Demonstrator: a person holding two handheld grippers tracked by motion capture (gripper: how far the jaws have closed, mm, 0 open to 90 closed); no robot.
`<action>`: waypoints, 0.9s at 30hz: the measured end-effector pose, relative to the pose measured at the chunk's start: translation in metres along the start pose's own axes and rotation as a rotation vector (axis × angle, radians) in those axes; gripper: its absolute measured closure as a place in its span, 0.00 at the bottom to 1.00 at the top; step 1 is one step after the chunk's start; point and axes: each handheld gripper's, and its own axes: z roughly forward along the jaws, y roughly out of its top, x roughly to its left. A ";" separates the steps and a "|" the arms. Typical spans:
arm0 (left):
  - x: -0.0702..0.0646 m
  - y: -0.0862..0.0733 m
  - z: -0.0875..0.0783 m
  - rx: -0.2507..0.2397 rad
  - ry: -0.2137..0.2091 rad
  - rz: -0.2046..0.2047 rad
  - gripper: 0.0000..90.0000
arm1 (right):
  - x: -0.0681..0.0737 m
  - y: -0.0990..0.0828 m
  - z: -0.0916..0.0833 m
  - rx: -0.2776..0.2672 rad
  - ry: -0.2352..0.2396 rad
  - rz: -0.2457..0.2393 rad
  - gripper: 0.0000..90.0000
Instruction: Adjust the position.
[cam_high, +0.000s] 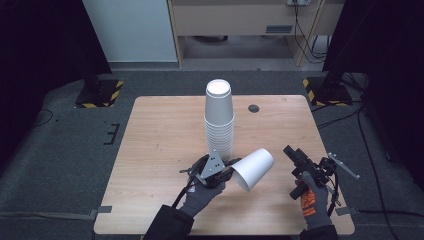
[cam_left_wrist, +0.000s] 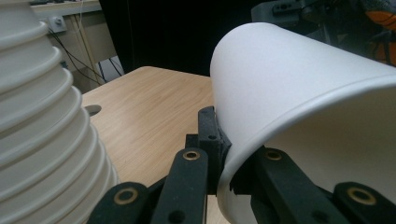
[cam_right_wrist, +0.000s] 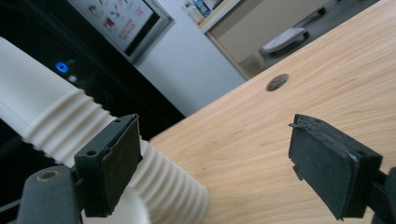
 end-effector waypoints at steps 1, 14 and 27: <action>0.001 -0.001 -0.002 -0.003 0.001 -0.004 0.95 | -0.001 0.000 0.000 0.003 -0.017 -0.029 0.18; 0.009 -0.008 -0.024 -0.022 0.019 -0.045 0.96 | -0.006 0.001 0.000 0.038 -0.088 -0.134 0.17; 0.017 -0.009 -0.043 -0.021 0.014 -0.073 0.96 | -0.006 -0.004 0.004 0.105 -0.151 -0.275 0.16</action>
